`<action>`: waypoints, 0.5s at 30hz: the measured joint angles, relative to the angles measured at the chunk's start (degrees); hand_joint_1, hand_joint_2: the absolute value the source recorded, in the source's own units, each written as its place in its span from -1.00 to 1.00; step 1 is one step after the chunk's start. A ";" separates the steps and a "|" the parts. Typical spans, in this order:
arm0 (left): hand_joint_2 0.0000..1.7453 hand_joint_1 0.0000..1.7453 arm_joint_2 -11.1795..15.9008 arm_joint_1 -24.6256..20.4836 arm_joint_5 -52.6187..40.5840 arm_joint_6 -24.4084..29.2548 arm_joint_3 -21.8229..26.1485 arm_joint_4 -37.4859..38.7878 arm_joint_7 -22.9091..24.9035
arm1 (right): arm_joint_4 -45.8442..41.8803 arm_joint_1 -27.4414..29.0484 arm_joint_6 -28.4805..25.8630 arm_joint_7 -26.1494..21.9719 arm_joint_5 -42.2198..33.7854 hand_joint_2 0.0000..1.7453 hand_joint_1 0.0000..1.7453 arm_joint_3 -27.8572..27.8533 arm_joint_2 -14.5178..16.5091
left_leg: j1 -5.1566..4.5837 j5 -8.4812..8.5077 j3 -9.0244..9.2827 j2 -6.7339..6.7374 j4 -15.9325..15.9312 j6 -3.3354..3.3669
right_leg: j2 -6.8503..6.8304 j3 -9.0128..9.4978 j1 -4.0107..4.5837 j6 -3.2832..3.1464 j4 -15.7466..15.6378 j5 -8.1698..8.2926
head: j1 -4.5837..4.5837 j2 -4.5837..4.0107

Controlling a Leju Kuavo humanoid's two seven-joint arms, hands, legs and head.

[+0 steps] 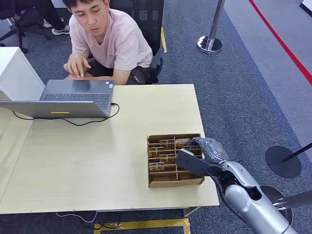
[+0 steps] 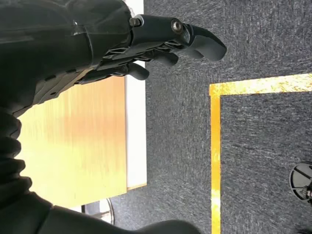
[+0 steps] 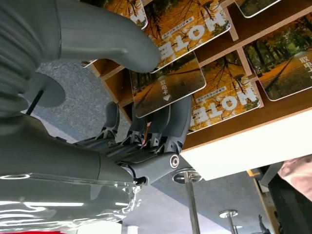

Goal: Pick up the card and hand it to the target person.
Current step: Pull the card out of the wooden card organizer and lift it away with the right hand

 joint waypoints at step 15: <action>1.00 -1.00 0.00 0.00 0.00 0.00 0.00 0.00 -0.06 | -0.37 -0.07 -0.38 -0.38 -0.13 1.00 0.74 -0.19 0.11 | 0.00 0.00 0.00 0.00 0.00 0.00 | 0.00 0.00 0.00 0.00 0.00 0.00 | 0.00 0.00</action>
